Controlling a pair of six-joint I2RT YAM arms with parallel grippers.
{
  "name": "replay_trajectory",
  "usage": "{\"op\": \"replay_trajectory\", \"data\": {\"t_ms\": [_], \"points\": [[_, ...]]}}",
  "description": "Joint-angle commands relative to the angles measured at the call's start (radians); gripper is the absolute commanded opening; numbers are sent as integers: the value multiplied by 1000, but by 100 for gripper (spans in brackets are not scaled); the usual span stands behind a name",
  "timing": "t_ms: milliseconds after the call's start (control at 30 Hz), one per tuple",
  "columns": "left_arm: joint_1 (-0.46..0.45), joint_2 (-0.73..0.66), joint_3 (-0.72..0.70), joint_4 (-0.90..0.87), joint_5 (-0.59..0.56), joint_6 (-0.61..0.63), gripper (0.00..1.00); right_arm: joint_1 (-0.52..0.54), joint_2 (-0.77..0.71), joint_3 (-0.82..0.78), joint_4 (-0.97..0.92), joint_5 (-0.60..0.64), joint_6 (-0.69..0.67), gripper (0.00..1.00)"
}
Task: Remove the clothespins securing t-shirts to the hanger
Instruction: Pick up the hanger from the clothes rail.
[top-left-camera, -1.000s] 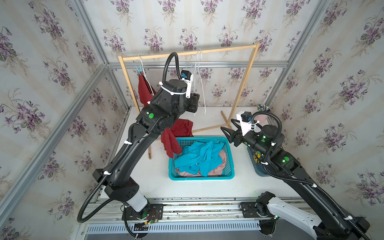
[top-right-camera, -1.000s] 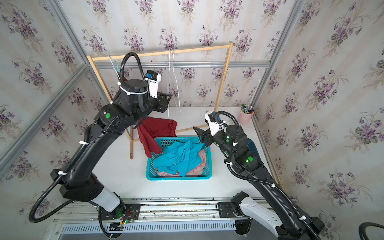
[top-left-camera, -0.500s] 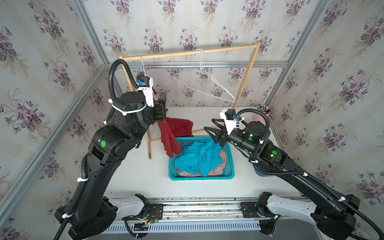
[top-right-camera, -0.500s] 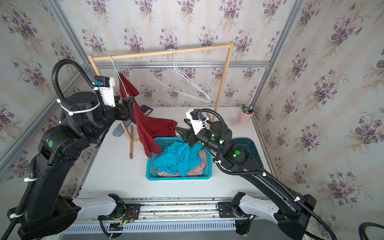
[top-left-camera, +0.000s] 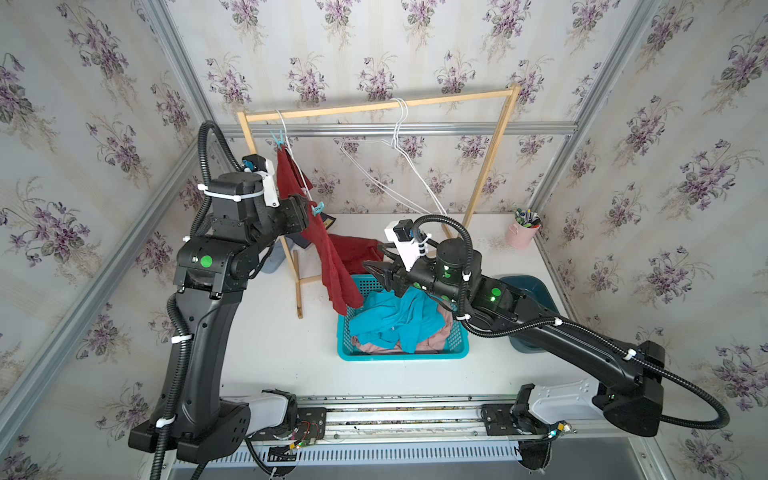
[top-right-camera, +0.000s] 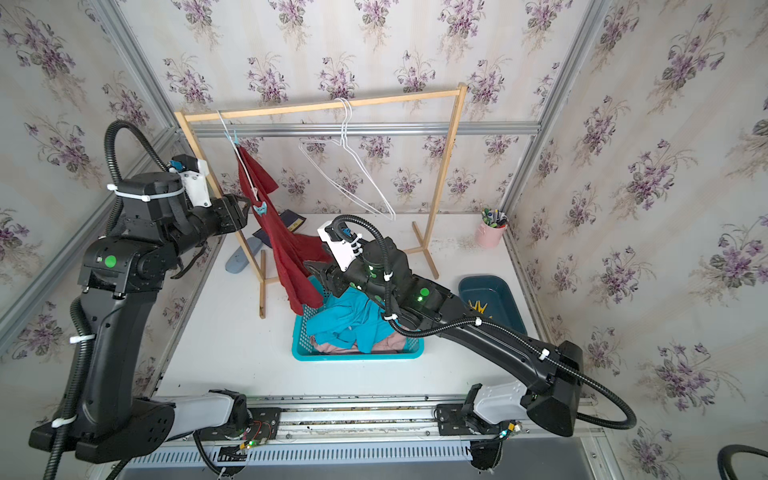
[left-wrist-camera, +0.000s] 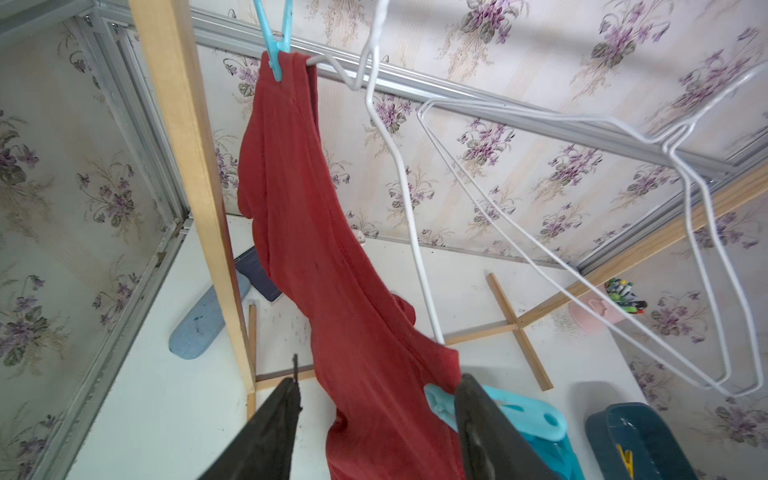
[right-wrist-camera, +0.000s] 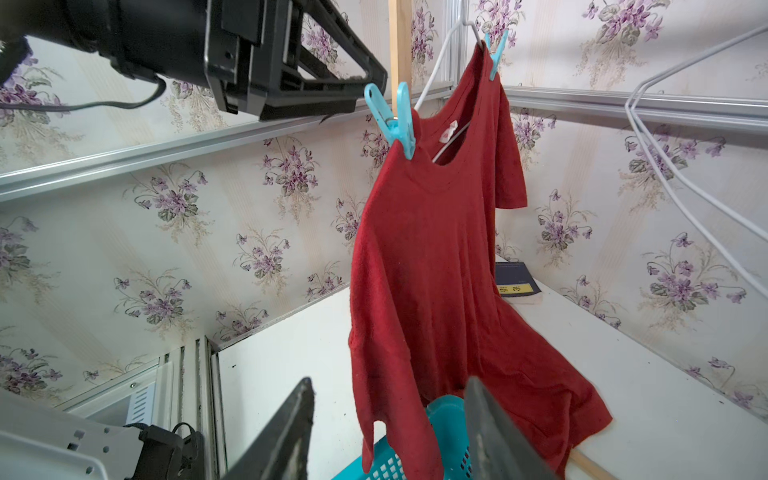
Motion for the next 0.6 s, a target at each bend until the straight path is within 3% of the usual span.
{"op": "replay_trajectory", "data": {"t_ms": [0, 200, 567], "points": [[21, 27, 43, 59, 88, -53, 56, 1, 14, 8, 21, 4, 3, 56], [51, 141, 132, 89, 114, -107, 49, 1, -2, -30, 46, 37, 2, 59], [59, 260, 169, 107, 36, -81, 45, 1, -44, -94, 63, 90, -47, 63]]}}
